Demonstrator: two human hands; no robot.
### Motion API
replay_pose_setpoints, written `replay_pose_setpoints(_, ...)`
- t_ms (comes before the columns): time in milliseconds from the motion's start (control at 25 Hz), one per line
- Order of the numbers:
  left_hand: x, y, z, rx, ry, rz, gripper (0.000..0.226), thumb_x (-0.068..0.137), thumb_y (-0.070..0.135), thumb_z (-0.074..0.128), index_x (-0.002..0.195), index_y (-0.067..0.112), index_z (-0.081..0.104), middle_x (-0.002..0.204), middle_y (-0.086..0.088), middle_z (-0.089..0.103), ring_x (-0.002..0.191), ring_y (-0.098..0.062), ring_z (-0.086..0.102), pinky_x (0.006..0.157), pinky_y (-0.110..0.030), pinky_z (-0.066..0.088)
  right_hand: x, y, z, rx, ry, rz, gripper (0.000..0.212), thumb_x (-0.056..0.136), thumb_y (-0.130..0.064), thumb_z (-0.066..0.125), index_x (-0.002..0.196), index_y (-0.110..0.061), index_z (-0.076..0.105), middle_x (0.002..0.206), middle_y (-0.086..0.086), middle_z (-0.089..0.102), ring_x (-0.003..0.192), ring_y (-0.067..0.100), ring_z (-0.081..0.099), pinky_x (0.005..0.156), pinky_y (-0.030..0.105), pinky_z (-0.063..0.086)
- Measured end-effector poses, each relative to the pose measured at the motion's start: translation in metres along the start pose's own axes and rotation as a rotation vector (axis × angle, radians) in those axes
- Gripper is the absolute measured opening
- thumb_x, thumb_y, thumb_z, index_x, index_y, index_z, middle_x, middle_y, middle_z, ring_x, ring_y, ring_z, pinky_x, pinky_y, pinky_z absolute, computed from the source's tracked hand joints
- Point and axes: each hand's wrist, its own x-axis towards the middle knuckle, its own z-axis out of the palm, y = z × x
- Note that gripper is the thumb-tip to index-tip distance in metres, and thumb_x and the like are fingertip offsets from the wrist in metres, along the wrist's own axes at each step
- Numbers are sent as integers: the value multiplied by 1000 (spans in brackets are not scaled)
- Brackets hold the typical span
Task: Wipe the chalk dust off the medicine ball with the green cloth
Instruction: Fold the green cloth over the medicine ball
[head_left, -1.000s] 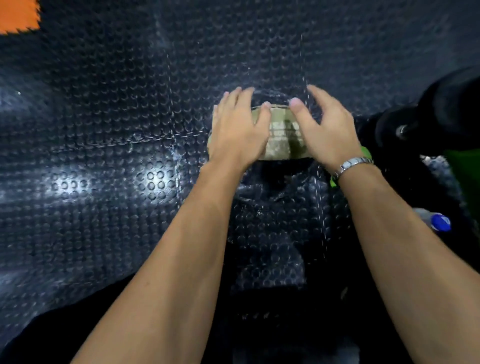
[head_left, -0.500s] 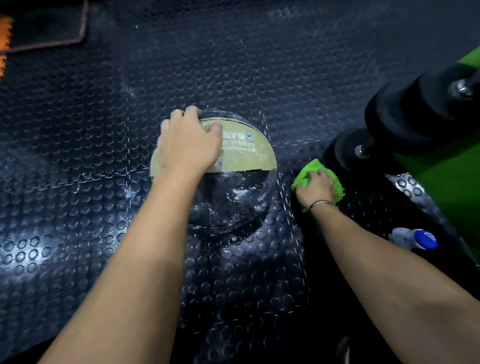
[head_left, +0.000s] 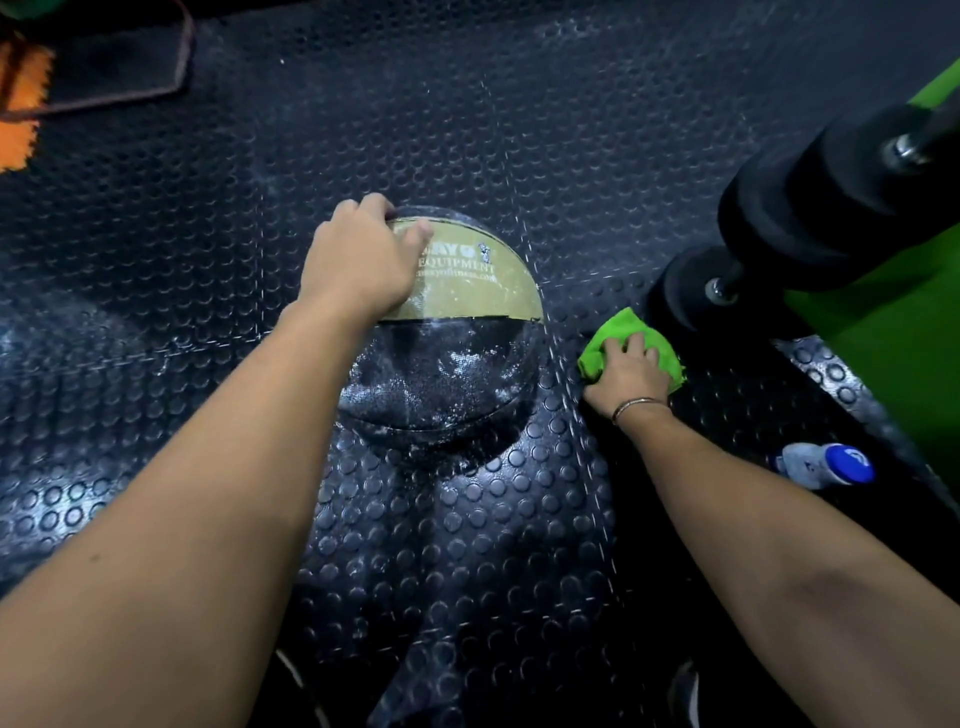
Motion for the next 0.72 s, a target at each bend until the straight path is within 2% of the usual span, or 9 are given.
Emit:
replay_pose_setpoints(160, 0, -1, -1, 18, 1, 10, 60, 107, 53, 49, 149, 10, 51, 148, -16, 53, 134, -39, 52, 110, -51, 44, 7, -1, 3, 231, 143, 71, 38, 82, -14, 60, 119, -9, 61, 124, 21, 48, 112, 42, 50, 93, 49, 49)
replay_pose_setpoints(240, -1, 1, 1, 40, -18, -20, 59, 107, 53, 46, 149, 11, 50, 148, -16, 52, 133, -40, 52, 110, -53, 44, 8, -4, -9, 504, 194, 189, 29, 81, -16, 58, 109, -19, 66, 115, 15, 56, 101, 34, 57, 92, 46, 50)
replay_pose_setpoints(320, -7, 8, 0, 56, -32, -68, 57, 107, 50, 45, 149, 12, 49, 149, -16, 53, 134, -40, 52, 111, -55, 44, 8, -11, -35, 874, 233, 287, 15, 80, -20, 58, 93, -22, 65, 92, 3, 64, 82, 24, 61, 80, 37, 53)
replay_pose_setpoints(360, -12, 12, -2, 64, -18, -75, 56, 107, 46, 46, 150, 11, 47, 150, -16, 53, 137, -39, 50, 114, -56, 41, 3, -17, -55, 1141, 231, 298, 9, 81, -13, 59, 87, -19, 62, 81, 1, 63, 74, 21, 59, 71, 32, 51)
replay_pose_setpoints(440, -29, 26, -8, 36, 71, 3, 58, 105, 33, 51, 156, 9, 39, 158, -15, 47, 148, -36, 39, 123, -56, 30, -16, -27, -101, 1710, 131, 259, 20, 79, 0, 57, 86, -18, 60, 77, 3, 61, 70, 20, 58, 66, 31, 49)
replay_pose_setpoints(520, -52, 40, -12, -123, 159, 134, 61, 101, 20, 54, 159, 9, 38, 160, -11, 45, 151, -28, 37, 127, -46, 26, -43, -31, -144, 2088, -69, 94, 33, 71, -1, 51, 99, -15, 61, 96, 10, 66, 84, 30, 64, 80, 43, 53)
replay_pose_setpoints(600, -68, 54, -14, -360, 153, 176, 58, 98, 15, 59, 154, 12, 47, 155, -7, 52, 145, -22, 46, 119, -31, 32, -65, -31, -174, 2241, -251, -61, 43, 69, -5, 48, 109, -11, 63, 111, 15, 67, 99, 35, 65, 98, 55, 49)
replay_pose_setpoints(640, -73, 59, -15, -504, 76, 133, 56, 97, 18, 63, 151, 14, 52, 152, -6, 56, 141, -19, 50, 113, -27, 35, -75, -31, -184, 2260, -331, -114, 42, 71, -8, 50, 110, -10, 65, 114, 15, 67, 103, 35, 65, 102, 58, 45)
replay_pose_setpoints(720, -84, 68, -17, -843, -190, -19, 65, 88, 38, 76, 145, 13, 57, 143, -8, 63, 132, -22, 59, 111, -36, 40, -96, -32, -196, 2270, -446, -240, 46, 72, -16, 65, 117, -10, 63, 123, 16, 64, 115, 37, 61, 106, 59, 42)
